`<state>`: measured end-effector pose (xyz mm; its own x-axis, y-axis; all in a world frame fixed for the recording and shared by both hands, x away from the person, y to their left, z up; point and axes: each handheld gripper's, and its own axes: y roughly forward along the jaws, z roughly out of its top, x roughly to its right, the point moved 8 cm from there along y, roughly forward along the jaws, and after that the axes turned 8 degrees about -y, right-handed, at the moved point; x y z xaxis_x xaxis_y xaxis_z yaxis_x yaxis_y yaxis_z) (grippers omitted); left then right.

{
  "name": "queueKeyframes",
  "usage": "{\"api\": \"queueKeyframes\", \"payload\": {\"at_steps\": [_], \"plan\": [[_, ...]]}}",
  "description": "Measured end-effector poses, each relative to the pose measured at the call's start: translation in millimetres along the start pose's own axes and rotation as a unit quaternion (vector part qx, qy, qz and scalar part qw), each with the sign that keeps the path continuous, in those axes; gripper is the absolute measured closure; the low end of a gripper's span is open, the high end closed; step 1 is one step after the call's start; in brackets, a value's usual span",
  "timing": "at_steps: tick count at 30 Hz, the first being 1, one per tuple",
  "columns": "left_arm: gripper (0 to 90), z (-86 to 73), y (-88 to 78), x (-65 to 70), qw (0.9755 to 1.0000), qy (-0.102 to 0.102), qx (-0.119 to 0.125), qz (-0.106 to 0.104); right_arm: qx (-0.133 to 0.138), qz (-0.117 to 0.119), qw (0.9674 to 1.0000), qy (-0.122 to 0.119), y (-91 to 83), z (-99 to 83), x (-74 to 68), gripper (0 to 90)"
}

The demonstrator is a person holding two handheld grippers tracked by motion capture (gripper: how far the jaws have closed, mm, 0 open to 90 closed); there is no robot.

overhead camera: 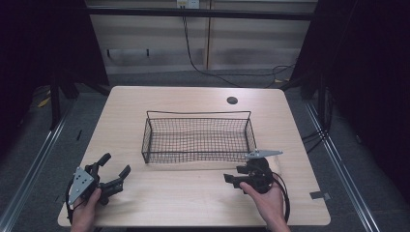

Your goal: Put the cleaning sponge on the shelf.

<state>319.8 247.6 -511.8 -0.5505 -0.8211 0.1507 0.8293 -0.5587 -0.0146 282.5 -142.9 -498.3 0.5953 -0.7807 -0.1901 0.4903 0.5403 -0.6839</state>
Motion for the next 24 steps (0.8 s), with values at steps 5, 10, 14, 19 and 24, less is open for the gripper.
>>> {"api": "queueKeyframes", "payload": {"at_steps": [5, 10, 14, 19, 24], "plan": [[15.7, 0.0, 0.0, 0.0, 1.0, 0.0, 0.0, 0.0, -0.005, -0.003, 0.9999, 0.015, -7.4, 2.1, 2.9, 38.7], [15.7, 0.0, 0.0, -0.1, 1.0, 0.001, 0.0, 0.002, 0.003, -0.008, 0.9994, 0.033, -17.9, 5.7, 11.8, 39.9], [15.7, 0.0, 0.0, -0.1, 1.0, 0.0, 0.0, 0.002, 0.003, -0.018, 0.999, 0.04, -30.5, 8.7, 19.2, 39.9], [15.7, 0.0, 0.0, -0.1, 1.0, 0.0, 0.0, 0.002, -0.012, -0.017, 0.9989, 0.043, -40.0, 8.9, 26.8, 35.2], [15.7, 0.0, 0.0, -0.1, 1.0, 0.0, 0.0, 0.002, -0.027, -0.013, 0.9983, 0.05, -46.2, 9.4, 33.1, 31.1]]}}
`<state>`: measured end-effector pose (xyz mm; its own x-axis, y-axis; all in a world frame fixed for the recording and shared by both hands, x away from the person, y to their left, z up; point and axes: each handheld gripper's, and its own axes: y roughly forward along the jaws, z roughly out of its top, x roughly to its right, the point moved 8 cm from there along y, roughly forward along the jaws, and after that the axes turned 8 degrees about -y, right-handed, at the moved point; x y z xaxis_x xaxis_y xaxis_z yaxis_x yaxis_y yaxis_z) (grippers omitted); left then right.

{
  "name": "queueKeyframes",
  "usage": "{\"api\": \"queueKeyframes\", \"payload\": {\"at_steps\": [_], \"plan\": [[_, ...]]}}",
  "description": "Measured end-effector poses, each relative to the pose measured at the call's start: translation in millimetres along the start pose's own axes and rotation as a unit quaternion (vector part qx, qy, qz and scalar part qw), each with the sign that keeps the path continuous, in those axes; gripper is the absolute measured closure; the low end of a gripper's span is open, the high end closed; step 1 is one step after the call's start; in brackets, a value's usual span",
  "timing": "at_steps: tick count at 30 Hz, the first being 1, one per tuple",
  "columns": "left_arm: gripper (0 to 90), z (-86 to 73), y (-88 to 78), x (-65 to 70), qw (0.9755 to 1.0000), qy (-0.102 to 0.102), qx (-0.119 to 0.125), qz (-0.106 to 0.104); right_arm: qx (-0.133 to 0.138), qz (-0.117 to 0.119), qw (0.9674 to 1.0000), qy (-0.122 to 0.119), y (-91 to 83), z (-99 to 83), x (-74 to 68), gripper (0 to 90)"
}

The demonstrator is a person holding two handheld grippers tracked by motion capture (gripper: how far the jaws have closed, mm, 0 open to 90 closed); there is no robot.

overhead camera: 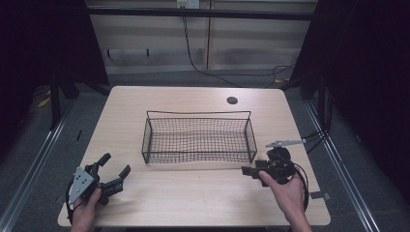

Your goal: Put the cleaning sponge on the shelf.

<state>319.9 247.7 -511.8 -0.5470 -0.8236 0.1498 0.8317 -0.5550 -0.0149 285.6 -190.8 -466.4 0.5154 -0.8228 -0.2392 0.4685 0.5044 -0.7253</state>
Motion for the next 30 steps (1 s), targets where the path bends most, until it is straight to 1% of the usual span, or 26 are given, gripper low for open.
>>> {"api": "queueKeyframes", "payload": {"at_steps": [1, 3, 4, 6, 8, 13, 15, 17, 19, 21, 24, 25, 29, 30], "plan": [[15.7, 0.0, 0.0, 0.0, 1.0, 0.0, 0.0, 0.0, -0.004, 0.002, 1.0, 0.001, -0.7, 0.0, 1.1, 30.5], [15.7, 0.0, 0.0, -0.1, 1.0, 0.001, 0.0, -0.001, -0.017, 0.002, 0.9998, 0.013, -2.8, -1.0, 5.9, 30.0], [15.7, 0.0, 0.0, -0.1, 1.0, 0.001, 0.0, -0.001, -0.02, 0.002, 0.9997, 0.012, -4.3, -1.1, 8.4, 29.9], [15.7, 0.0, 0.0, -0.1, 1.0, 0.001, 0.0, -0.001, -0.023, -0.003, 0.9996, 0.016, -7.9, -1.3, 13.9, 29.9], [15.7, 0.0, 0.0, 0.0, 1.0, 0.0, 0.0, 0.0, -0.025, 0.0, 0.9995, 0.021, -11.0, -1.9, 17.9, 29.9], [15.7, 0.0, 0.0, 0.0, 1.0, 0.0, 0.0, 0.0, -0.032, -0.008, 0.9991, 0.028, -18.2, -3.3, 30.2, 29.8], [15.7, 0.0, 0.0, 0.0, 1.0, 0.0, 0.0, 0.0, -0.034, -0.006, 0.9988, 0.033, -20.2, -3.3, 35.0, 28.6], [15.7, 0.0, 0.0, -0.1, 1.0, 0.002, 0.0, -0.001, -0.037, -0.01, 0.9986, 0.037, -21.7, -3.7, 40.7, 27.2], [15.7, -0.2, -0.3, -0.2, 1.0, 0.002, -0.002, 0.0, -0.043, -0.006, 0.9981, 0.043, -21.9, -4.9, 45.4, 25.4], [15.7, 0.0, 0.0, 0.0, 1.0, 0.001, 0.0, -0.001, -0.057, -0.012, 0.9971, 0.048, -22.7, -6.8, 49.3, 24.1], [15.7, 0.0, 0.0, -0.1, 1.0, 0.001, 0.0, -0.001, -0.06, -0.014, 0.9967, 0.053, -24.6, -7.2, 56.4, 24.0], [15.7, 0.0, 0.0, -0.1, 1.0, 0.001, 0.0, -0.001, -0.062, -0.019, 0.9963, 0.056, -25.9, -7.1, 58.9, 24.0], [15.7, 0.0, 0.0, 0.0, 1.0, 0.0, 0.0, 0.0, -0.07, -0.016, 0.9954, 0.064, -26.1, -7.8, 63.7, 24.0], [15.7, 0.1, 0.0, -0.1, 1.0, 0.0, 0.0, 0.0, -0.075, -0.011, 0.9949, 0.066, -24.8, -8.3, 65.9, 23.3]]}}
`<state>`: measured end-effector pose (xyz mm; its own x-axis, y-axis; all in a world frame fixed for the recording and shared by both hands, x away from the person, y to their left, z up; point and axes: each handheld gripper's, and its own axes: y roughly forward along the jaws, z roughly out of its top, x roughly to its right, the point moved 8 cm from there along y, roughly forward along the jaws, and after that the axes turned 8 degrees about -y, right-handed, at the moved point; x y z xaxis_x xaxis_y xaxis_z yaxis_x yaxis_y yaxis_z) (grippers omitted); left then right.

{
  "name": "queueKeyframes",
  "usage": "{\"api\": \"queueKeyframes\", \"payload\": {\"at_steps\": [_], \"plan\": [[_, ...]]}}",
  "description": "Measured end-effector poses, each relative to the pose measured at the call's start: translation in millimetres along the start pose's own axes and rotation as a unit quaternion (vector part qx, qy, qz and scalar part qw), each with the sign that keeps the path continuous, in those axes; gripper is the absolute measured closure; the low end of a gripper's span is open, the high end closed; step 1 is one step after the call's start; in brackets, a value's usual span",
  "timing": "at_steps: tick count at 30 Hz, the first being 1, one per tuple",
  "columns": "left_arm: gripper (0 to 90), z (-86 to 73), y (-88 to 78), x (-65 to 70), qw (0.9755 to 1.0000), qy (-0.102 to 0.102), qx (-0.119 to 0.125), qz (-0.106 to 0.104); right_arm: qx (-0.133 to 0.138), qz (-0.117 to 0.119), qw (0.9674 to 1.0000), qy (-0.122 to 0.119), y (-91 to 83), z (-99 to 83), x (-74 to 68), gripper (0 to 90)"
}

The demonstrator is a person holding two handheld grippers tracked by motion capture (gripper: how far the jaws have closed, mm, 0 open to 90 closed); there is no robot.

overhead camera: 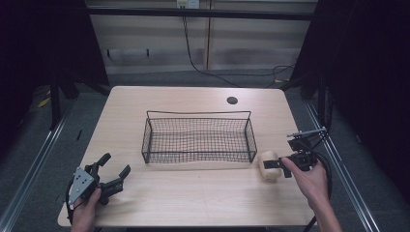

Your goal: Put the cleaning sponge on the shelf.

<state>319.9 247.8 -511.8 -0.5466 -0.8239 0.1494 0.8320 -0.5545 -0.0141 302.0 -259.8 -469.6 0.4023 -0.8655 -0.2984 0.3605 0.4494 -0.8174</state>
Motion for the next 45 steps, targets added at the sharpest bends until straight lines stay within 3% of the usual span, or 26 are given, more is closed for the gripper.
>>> {"api": "queueKeyframes", "payload": {"at_steps": [5, 14, 31, 33, 45], "plan": [[15.7, -0.1, 0.0, 0.1, 1.0, 0.0, 0.0, 0.0, -0.001, 0.002, 0.9999, 0.011, -1.2, 2.7, 2.6, 22.8], [15.7, -0.1, 0.0, 0.0, 1.0, 0.0, 0.0, 0.0, -0.037, 0.001, 0.9989, 0.03, 8.3, 0.0, 15.7, 23.0], [15.7, -0.1, 0.0, 0.1, 1.0, -0.001, 0.0, 0.0, -0.089, -0.026, 0.9951, 0.035, 28.4, -3.5, 33.5, 22.8], [15.7, -0.1, 0.0, 0.0, 1.0, 0.0, 0.0, 0.0, -0.095, -0.038, 0.9941, 0.036, 30.2, -5.0, 36.6, 22.4], [15.7, -0.1, 0.0, 0.0, 1.0, 0.001, -0.001, -0.001, -0.116, -0.038, 0.9918, 0.037, 41.8, -8.0, 39.1, 21.4]]}}
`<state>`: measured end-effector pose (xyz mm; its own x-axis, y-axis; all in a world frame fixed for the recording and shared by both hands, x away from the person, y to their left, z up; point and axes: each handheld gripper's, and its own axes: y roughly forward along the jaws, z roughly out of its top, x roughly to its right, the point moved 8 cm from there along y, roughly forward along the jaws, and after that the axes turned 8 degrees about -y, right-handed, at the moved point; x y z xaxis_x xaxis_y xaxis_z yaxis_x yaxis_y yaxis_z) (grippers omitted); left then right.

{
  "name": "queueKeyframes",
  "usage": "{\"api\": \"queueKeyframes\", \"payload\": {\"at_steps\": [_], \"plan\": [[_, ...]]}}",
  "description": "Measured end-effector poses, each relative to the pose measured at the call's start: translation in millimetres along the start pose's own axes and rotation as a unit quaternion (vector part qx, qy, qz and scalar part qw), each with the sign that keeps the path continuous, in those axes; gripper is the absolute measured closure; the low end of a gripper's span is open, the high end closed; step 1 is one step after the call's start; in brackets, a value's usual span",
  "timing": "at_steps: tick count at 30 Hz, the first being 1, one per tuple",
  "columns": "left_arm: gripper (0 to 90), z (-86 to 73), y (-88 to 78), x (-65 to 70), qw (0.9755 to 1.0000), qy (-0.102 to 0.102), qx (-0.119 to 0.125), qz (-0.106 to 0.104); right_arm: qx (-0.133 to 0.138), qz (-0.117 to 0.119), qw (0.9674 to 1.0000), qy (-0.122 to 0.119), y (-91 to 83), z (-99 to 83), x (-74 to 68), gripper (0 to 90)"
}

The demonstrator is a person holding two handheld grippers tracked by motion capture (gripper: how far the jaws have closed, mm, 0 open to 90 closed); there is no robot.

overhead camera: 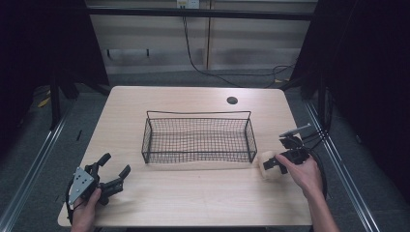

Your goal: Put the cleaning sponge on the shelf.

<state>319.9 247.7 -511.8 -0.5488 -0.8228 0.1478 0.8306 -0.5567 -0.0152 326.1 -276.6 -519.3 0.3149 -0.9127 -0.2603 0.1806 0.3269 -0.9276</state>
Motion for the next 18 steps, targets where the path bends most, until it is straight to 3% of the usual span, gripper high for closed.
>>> {"api": "queueKeyframes", "payload": {"at_steps": [18], "plan": [[15.7, 0.0, 0.0, 0.1, 1.0, -0.001, 0.0, 0.001, -0.029, -0.01, 0.9995, -0.009, 12.3, 0.9, -0.8, 26.7]]}}
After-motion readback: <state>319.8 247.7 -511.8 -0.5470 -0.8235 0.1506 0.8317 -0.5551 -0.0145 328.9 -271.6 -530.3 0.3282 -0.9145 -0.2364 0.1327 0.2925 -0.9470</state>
